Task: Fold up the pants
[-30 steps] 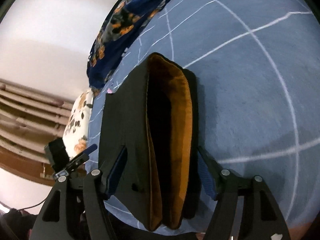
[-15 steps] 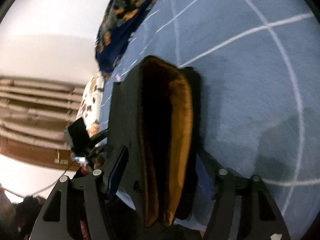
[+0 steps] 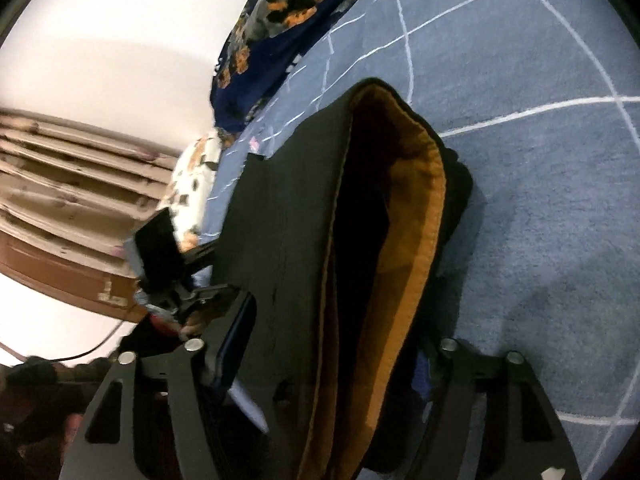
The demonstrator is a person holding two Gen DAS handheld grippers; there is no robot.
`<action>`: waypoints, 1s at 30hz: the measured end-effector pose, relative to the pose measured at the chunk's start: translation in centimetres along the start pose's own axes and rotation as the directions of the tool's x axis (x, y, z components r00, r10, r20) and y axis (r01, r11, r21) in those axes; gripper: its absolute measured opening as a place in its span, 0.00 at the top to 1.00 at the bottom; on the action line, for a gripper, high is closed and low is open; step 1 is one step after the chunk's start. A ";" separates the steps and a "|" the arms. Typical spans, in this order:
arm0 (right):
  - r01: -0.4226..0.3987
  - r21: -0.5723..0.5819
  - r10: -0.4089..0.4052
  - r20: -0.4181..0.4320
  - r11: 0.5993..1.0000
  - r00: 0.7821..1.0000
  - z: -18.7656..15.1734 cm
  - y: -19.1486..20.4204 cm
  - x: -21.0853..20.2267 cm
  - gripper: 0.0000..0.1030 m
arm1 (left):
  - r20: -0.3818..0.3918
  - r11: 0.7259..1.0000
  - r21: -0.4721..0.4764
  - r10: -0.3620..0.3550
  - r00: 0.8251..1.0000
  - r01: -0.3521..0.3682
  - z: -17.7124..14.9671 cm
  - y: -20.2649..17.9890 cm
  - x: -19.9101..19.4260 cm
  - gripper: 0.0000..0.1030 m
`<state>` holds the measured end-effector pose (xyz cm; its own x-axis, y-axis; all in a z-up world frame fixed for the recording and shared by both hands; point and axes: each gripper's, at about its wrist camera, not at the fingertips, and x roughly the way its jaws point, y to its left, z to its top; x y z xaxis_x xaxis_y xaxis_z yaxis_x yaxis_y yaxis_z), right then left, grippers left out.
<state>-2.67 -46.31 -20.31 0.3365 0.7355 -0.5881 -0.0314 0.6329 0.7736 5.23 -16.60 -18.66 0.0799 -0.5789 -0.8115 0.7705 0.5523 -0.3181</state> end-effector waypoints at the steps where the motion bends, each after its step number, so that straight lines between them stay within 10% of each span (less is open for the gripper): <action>1: 0.041 -0.003 -0.041 0.011 0.999 0.999 -0.2 0.0 0.1 0.63 | 0.005 0.999 0.025 0.046 0.999 -0.046 0.0 -0.5 0.1 0.39; 12: -0.010 0.084 -0.003 0.159 0.996 0.987 -2.0 -0.5 -0.5 0.73 | 0.089 0.968 0.071 0.235 0.968 -0.241 0.1 -3.5 -1.4 0.81; 30: -0.049 0.121 0.024 0.195 0.991 0.980 -2.9 -0.3 -0.3 0.74 | 0.073 0.965 0.047 0.255 0.964 -0.259 0.1 -3.7 -1.8 0.80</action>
<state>-5.45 -46.00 -21.09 0.5128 0.6894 -0.5117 0.0662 0.5625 0.8242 2.29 -17.71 -15.99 0.3197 -0.4610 -0.8279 0.7524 0.6545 -0.0739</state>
